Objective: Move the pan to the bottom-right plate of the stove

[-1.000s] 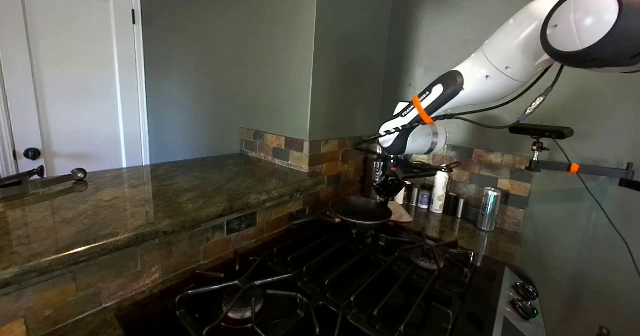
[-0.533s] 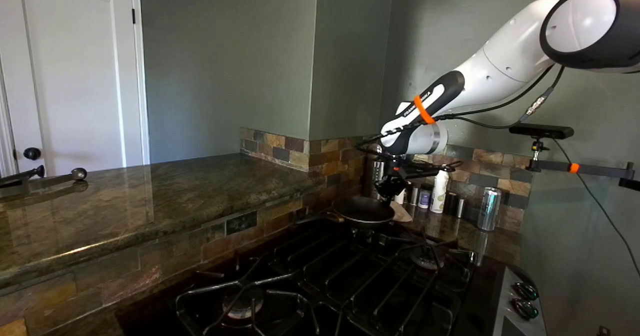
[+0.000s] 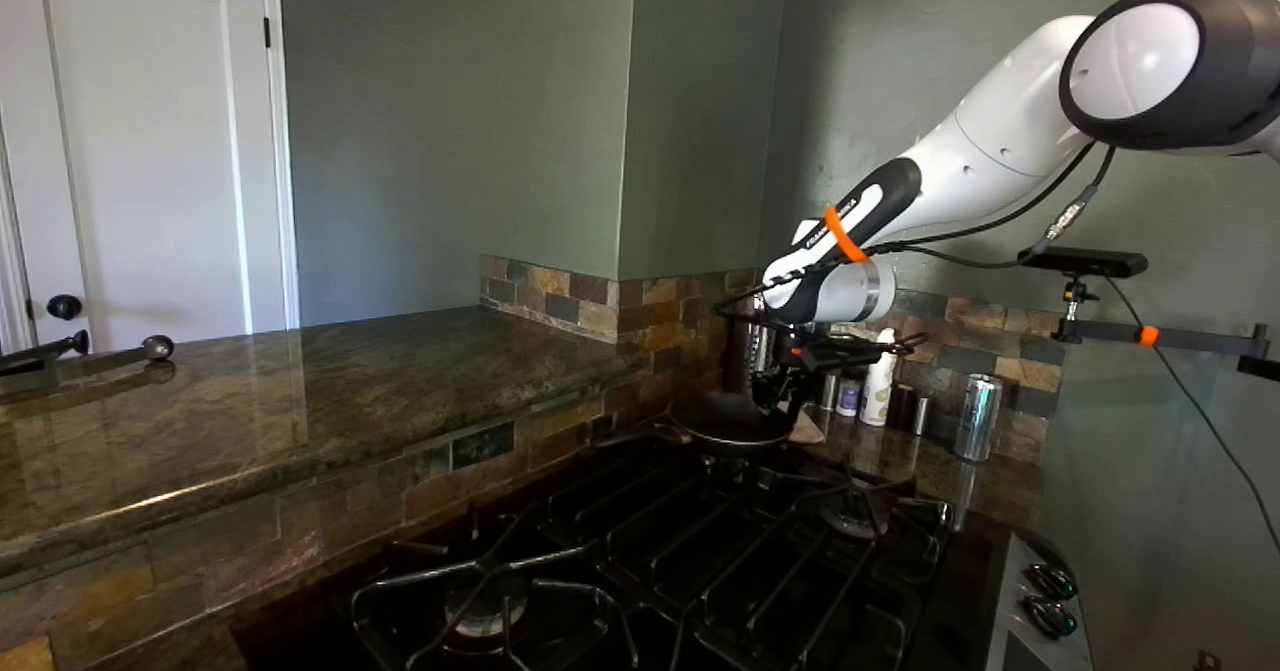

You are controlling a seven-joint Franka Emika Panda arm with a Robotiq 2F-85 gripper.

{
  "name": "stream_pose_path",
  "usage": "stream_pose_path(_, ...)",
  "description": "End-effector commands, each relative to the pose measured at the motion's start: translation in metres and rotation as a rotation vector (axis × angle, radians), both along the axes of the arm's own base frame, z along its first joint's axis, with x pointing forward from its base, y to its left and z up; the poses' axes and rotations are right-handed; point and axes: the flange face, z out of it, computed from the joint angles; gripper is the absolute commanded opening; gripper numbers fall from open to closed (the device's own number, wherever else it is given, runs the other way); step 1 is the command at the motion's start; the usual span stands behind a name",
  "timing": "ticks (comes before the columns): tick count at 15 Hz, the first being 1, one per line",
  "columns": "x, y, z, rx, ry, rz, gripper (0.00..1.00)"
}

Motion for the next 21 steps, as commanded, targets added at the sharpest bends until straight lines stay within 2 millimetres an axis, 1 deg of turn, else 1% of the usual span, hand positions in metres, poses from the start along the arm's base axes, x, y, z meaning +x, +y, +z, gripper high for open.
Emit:
stream_pose_path(1, -0.005, -0.009, 0.000, -0.013, -0.018, 0.006, 0.89)
stream_pose_path(2, -0.007, -0.010, 0.003, -0.015, -0.025, 0.006, 0.95)
stream_pose_path(3, -0.007, -0.011, 0.005, -0.017, -0.032, 0.005, 1.00)
stream_pose_path(7, -0.010, -0.009, 0.021, -0.010, -0.066, 0.008, 1.00)
stream_pose_path(12, -0.009, 0.001, 0.046, 0.023, -0.138, -0.016, 1.00)
stream_pose_path(15, -0.010, 0.005, 0.065, 0.048, -0.182, -0.057, 1.00)
stream_pose_path(21, -0.014, 0.015, 0.102, 0.038, -0.222, -0.102, 1.00)
